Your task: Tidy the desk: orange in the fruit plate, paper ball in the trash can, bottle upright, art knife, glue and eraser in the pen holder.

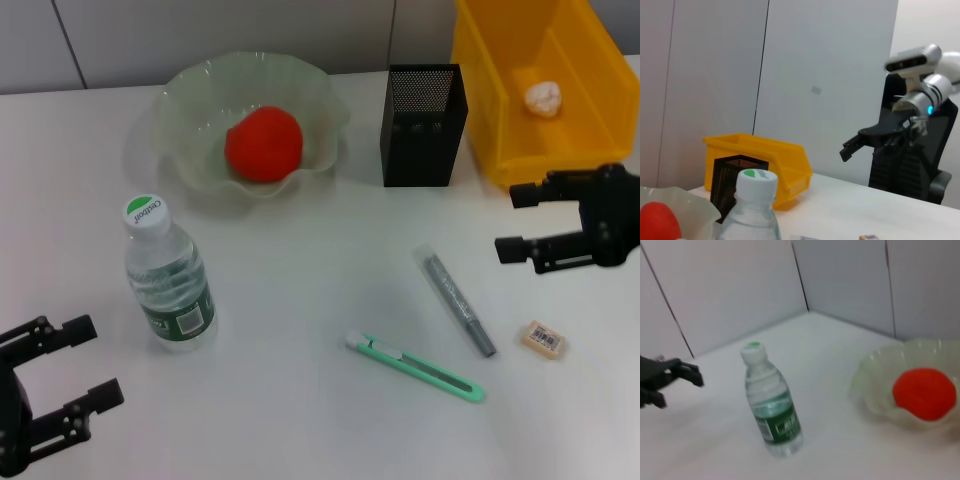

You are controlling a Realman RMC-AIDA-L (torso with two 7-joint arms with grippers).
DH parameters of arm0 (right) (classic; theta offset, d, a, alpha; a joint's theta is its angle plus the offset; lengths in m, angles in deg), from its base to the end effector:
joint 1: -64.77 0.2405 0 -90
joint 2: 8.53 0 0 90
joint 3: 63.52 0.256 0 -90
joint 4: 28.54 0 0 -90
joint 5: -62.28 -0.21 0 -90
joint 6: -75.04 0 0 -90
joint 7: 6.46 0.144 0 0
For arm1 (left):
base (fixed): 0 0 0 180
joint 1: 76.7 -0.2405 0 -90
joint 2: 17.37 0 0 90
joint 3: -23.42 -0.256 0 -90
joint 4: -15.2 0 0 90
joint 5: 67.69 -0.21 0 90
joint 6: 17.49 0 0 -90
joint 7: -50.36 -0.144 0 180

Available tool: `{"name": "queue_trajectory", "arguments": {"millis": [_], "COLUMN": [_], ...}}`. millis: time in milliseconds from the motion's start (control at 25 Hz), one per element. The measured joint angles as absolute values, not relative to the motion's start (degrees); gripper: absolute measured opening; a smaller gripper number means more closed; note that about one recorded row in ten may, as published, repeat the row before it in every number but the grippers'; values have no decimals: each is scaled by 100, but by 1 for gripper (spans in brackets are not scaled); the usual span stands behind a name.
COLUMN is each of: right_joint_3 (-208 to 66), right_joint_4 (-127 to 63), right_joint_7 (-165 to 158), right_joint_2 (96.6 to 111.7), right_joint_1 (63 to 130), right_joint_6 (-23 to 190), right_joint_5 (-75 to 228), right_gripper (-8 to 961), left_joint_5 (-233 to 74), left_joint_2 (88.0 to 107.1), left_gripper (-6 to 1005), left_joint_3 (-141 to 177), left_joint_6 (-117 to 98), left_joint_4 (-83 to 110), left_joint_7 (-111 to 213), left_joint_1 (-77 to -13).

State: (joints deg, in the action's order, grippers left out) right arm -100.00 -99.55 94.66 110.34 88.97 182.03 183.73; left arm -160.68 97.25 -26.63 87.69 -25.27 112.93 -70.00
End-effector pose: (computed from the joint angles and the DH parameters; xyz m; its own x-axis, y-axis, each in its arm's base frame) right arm 0.2479 0.3032 0.0919 0.8450 -0.3989 -0.3560 -0.4827 -0.8556 -0.1870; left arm -0.3180 0.2092 0.0426 0.7306 0.1677 0.6619 0.3835 -0.9028 -0.1946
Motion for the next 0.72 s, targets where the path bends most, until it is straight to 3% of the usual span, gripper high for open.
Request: {"name": "queue_trajectory", "arguments": {"millis": [280, 720], "right_joint_3": [-11480, -13969], "right_joint_4": [-11126, -9957], "right_joint_7": [11344, 13704], "right_joint_2": [11027, 11063], "right_joint_1": [9470, 11364], "right_joint_6": [18208, 17886], "right_joint_5": [19504, 21243], "right_gripper": [837, 837], "left_joint_5": [-16132, -16148], "left_joint_2": [9737, 9789], "left_gripper": [697, 698], "left_joint_3": [-2686, -2710], "left_joint_6": [8865, 8852], "left_joint_4": [-2361, -2278], "left_joint_7": [11180, 11044], "left_joint_1": [-7032, -6997]}}
